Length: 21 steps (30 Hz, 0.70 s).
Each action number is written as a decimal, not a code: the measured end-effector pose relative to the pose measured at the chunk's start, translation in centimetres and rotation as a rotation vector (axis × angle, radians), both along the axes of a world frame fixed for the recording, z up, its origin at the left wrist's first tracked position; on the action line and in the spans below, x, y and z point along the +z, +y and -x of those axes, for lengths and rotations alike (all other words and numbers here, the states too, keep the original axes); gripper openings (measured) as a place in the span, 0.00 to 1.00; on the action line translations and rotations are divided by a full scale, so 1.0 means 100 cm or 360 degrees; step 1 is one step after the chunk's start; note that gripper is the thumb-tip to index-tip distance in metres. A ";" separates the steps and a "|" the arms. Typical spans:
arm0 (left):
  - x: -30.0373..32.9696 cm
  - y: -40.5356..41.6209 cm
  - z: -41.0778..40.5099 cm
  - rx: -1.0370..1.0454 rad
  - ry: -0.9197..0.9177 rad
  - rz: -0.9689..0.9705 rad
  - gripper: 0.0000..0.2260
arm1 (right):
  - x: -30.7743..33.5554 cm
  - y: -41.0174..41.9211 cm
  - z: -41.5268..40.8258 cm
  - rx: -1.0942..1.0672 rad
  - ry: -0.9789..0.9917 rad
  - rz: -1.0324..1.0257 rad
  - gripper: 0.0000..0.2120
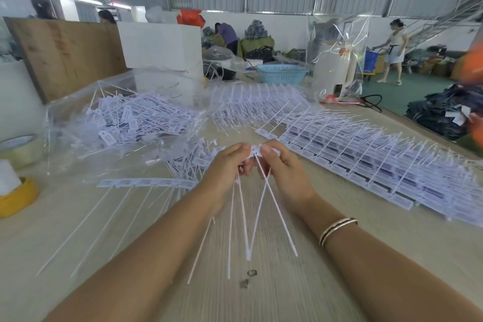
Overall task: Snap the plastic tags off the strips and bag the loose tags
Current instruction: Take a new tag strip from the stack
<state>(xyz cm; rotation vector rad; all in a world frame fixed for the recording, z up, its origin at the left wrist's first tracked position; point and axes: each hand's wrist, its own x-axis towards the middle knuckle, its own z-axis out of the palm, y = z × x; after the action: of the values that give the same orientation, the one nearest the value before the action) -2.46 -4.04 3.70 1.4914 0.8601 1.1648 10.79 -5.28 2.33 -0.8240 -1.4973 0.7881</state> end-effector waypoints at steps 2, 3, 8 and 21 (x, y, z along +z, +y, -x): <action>0.004 0.002 0.002 -0.0010 -0.0296 0.0219 0.16 | 0.001 0.000 -0.002 0.0087 0.0343 0.0091 0.09; 0.004 0.004 0.005 0.0004 -0.0363 0.0285 0.14 | 0.001 0.003 -0.004 0.0134 0.0491 0.0163 0.09; -0.001 0.001 0.008 0.0059 0.0093 -0.0029 0.14 | -0.005 0.013 0.001 0.0061 0.0037 0.0363 0.10; 0.002 0.003 0.023 0.0238 0.0456 -0.0603 0.12 | 0.001 0.034 -0.048 -0.0497 0.0695 0.0705 0.12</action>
<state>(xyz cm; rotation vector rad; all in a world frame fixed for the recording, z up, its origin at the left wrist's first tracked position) -4.75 -3.76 3.94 1.9660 0.9948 1.2945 15.59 -1.92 2.41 -1.0982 -0.7913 1.0006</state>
